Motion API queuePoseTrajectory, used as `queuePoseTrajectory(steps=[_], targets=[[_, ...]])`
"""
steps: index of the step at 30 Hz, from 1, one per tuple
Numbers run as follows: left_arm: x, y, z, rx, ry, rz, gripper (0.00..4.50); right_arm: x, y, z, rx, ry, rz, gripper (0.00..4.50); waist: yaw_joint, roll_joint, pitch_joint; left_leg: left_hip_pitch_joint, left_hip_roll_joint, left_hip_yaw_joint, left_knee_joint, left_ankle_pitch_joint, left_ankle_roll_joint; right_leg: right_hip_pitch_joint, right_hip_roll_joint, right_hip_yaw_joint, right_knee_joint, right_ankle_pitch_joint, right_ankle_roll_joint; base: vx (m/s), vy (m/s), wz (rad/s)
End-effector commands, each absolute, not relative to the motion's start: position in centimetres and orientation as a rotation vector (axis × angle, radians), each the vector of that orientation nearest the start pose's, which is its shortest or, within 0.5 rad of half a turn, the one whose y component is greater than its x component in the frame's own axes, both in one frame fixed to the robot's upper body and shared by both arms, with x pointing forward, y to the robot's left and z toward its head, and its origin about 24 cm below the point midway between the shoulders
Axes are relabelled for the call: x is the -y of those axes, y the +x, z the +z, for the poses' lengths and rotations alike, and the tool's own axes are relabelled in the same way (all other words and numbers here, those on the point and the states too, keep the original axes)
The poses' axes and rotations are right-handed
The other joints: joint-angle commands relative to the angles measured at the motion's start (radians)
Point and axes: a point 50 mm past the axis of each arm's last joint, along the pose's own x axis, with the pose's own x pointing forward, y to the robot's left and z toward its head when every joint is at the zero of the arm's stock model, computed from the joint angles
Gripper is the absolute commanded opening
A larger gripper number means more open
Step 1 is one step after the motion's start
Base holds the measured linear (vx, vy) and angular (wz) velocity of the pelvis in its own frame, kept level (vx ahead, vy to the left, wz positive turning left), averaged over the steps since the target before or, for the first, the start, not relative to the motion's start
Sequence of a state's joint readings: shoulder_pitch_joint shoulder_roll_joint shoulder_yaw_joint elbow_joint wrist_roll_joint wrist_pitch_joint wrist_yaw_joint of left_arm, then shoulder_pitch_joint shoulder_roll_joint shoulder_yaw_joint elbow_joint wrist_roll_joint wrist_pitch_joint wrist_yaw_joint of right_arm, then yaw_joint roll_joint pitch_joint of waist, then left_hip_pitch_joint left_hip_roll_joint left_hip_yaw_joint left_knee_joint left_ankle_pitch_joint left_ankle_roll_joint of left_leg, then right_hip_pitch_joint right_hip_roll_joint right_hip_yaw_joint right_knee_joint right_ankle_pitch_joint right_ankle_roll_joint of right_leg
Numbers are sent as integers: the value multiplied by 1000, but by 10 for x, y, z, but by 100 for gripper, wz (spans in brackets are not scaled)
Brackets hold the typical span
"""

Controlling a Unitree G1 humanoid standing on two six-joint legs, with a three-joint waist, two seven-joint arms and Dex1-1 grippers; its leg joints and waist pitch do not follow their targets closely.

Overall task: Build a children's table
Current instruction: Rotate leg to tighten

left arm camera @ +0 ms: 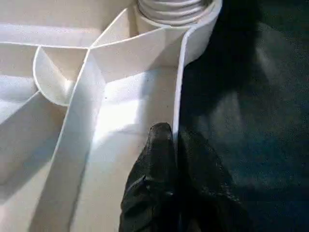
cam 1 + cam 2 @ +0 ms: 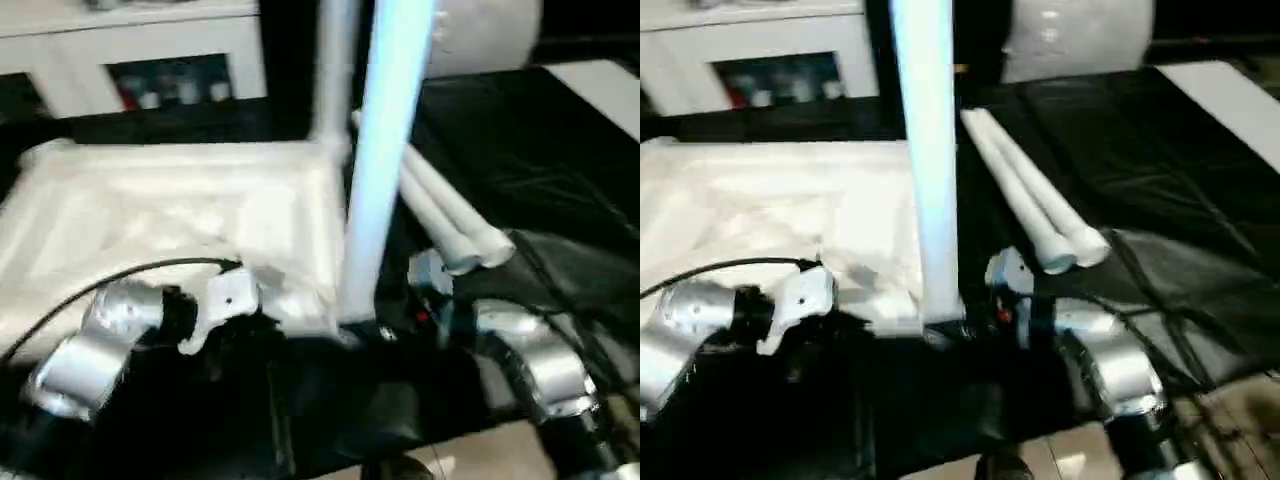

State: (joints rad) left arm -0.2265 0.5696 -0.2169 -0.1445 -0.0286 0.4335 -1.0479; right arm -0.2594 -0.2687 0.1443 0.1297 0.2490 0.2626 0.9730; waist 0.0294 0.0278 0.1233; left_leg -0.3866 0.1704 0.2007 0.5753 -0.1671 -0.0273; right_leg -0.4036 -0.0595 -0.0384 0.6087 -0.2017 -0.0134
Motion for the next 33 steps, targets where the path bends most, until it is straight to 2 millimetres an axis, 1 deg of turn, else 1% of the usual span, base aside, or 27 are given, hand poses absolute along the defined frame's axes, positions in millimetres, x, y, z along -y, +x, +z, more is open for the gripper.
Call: queuePoseTrajectory(steps=[1,2,3,4,5,6,7,10,11,12,14,15,16,17,18,20,21,22,23,26,27,28,29,30,31,32,33], targets=[[-136,259,88,-333,407,-1007,0,77,262,51,-208,97,1169,270,4,-4,-43,19,70,-44,-89,-316,-13,25,-91,55,-90,-376,-209,0,0,0],[-130,260,89,-326,385,-953,0,71,264,50,-207,113,1122,270,4,-2,-43,22,67,-44,-85,-310,-9,24,-92,56,-93,-386,-205,0,0,0],[-119,260,92,-318,345,-907,0,64,267,50,-207,126,1051,270,3,-7,-43,20,64,-42,-84,-297,1,24,-91,57,-98,-388,-197,0,0,0],[-117,260,92,-317,338,-900,0,62,268,50,-207,128,1039,270,1,-5,-43,20,66,-40,-84,-286,1,24,-90,59,-95,-374,-199,0,0,0],[-111,261,93,-312,331,-874,0,59,270,50,-204,135,1003,270,3,-4,-42,21,64,-41,-84,-280,7,22,-89,58,-99,-372,-197,0,0,0],[-104,261,95,-304,329,-855,0,56,273,50,-203,137,955,270,4,-7,-45,18,62,-38,-83,-250,18,25,-86,56,-97,-332,-192,0,0,0],[-100,261,96,-300,330,-841,0,54,275,51,-202,138,923,269,4,-7,-46,18,62,-37,-82,-239,22,25,-84,56,-96,-315,-192,0,0,0],[-83,262,100,-274,318,-796,0,51,282,49,-222,143,791,269,8,-4,-51,18,62,-36,-81,-195,36,31,-82,53,-92,-224,-200,0,0,0],[-76,261,101,-266,318,-802,0,51,285,48,-219,130,745,269,8,-3,-51,17,63,-35,-81,-175,40,30,-79,51,-89,-184,-205,0,0,0],[-73,261,102,-262,321,-809,0,52,286,49,-215,124,728,269,9,-2,-55,17,62,-36,-78,-158,43,34,-80,50,-85,-141,-212,0,0,0],[-70,259,102,-270,325,-815,0,52,287,50,-201,125,708,269,10,2,-57,15,61,-35,-76,-132,55,39,-80,48,-80,-75,-221,0,0,0],[-70,258,101,-280,326,-805,0,54,288,51,-185,128,703,304,8,0,-57,14,61,-35,-76,-125,58,40,-79,47,-78,-53,-224,0,0,0],[-70,258,101,-282,326,-804,0,54,288,52,-183,128,702,325,9,1,-58,14,62,-35,-74,-114,67,42,-80,47,-74,-18,-232,0,0,0],[-73,258,100,-289,341,-799,0,57,288,52,-173,126,699,339,8,0,-57,14,62,-35,-74,-113,71,42,-79,46,-75,-12,-236,0,0,0],[-77,259,98,-292,360,-790,0,60,289,53,-164,121,698,339,8,1,-55,14,61,-34,-75,-136,73,42,-80,45,-79,-40,-237,0,0,0],[-83,259,96,-295,391,-797,0,67,289,56,-143,103,720,361,9,1,-53,14,61,-35,-76,-158,68,43,-82,46,-82,-83,-231,0,0,0],[-85,259,95,-297,398,-803,0,69,289,56,-135,92,731,374,9,2,-56,16,63,-35,-75,-161,64,44,-82,46,-82,-90,-228,0,0,0],[-88,259,95,-299,407,-809,0,73,288,57,-120,73,753,382,9,2,-56,17,63,-36,-75,-158,63,44,-82,46,-81,-87,-228,0,0,0],[-90,259,94,-299,416,-816,0,76,287,58,-109,57,772,382,10,1,-60,16,63,-36,-72,-143,65,47,-81,45,-78,-64,-230,0,0,0],[-103,258,92,-308,448,-859,0,92,284,63,-76,24,834,394,12,4,-62,16,62,-35,-69,-115,85,50,-80,45,-72,-7,-241,0,0,0],[-107,258,92,-311,462,-878,0,97,283,65,-68,9,854,424,13,2,-62,15,62,-35,-68,-111,88,50,-80,44,-71,3,-243,0,0,0],[-115,257,91,-317,486,-912,0,106,281,67,-63,-9,898,426,13,2,-62,15,61,-34,-67,-112,95,50,-80,43,-71,6,-250,0,0,0],[-115,257,91,-317,486,-912,0,106,281,67,-63,-9,898,426,15,2,-62,15,59,-35,-67,-119,99,51,-80,42,-72,-2,-250,0,0,0],[-124,256,90,-320,519,-968,0,116,278,70,-68,-33,968,438,16,4,-61,17,61,-34,-67,-134,102,48,-79,42,-73,-24,-253,0,0,0],[-126,255,90,-320,527,-987,0,118,277,70,-70,-39,997,445,18,5,-60,17,61,-35,-67,-139,101,49,-80,42,-74,-36,-251,0,0,0],[-126,255,90,-320,527,-987,0,118,277,70,-70,-39,997,445,18,7,-60,20,65,-34,-68,-148,98,45,-79,43,-74,-47,-255,0,0,0],[-128,255,90,-313,547,-1032,0,123,275,71,-80,-54,1041,445,20,6,-61,22,66,-34,-68,-151,95,45,-80,42,-74,-53,-255,0,0,0]])
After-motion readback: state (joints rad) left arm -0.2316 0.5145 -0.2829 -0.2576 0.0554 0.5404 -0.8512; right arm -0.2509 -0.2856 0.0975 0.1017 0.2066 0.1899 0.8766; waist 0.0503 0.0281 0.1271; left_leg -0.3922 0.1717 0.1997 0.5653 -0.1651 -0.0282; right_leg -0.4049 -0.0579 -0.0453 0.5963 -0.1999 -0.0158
